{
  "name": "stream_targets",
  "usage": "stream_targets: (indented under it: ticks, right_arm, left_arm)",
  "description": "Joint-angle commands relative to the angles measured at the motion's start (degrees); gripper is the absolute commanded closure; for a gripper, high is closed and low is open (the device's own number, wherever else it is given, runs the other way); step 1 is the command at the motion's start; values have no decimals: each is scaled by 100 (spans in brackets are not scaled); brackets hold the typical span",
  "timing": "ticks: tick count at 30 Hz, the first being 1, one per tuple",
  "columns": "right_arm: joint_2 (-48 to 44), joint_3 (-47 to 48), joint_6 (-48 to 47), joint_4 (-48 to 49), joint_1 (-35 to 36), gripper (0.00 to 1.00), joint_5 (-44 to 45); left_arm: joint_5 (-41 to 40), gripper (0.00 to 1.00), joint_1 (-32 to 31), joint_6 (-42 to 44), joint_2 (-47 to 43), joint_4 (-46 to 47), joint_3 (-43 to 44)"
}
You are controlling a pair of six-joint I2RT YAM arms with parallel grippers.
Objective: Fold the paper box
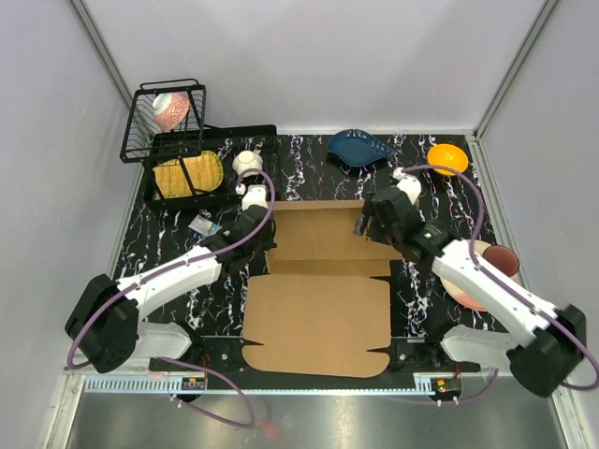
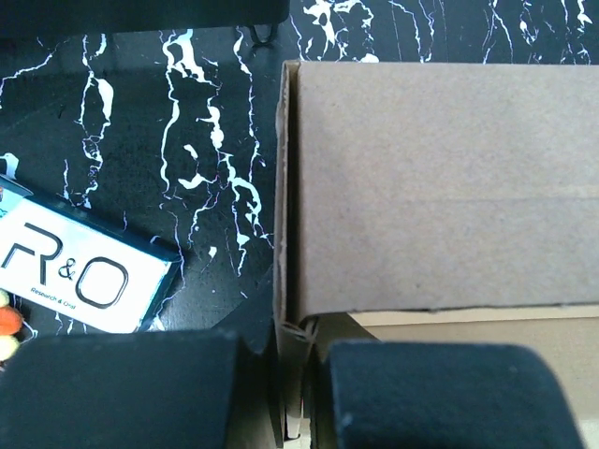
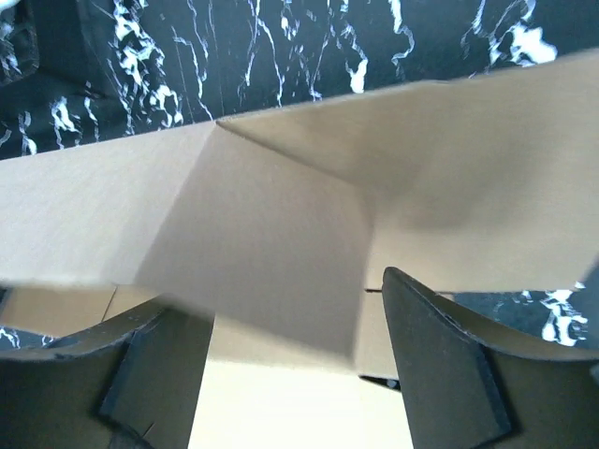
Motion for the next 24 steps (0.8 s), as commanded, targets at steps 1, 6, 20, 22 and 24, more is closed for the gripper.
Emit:
stream_targets:
  ticks: [1,6,20,22,24]
  right_arm:
    - [-1088,133,-443,-602,12,22,574]
    - [-2124,-463,-286,-656,12,22,329]
    - [-3129,-2600,1402,196,12,33,153]
    - [-3024,-2812,1586,520,21,34,240]
    - [-2788,-2944,1674,898,21,33,284]
  left_arm:
    - [-307,100,-5,-228,-48,411,235]
    - [-553,100,12,-290,197,122,454]
    - [-1037,100,-40,-563,-74,489,77]
    - [-1072,100,-75,-519,-92,577,-37]
    - [-1151,100,-93,-492,-118,718,-168]
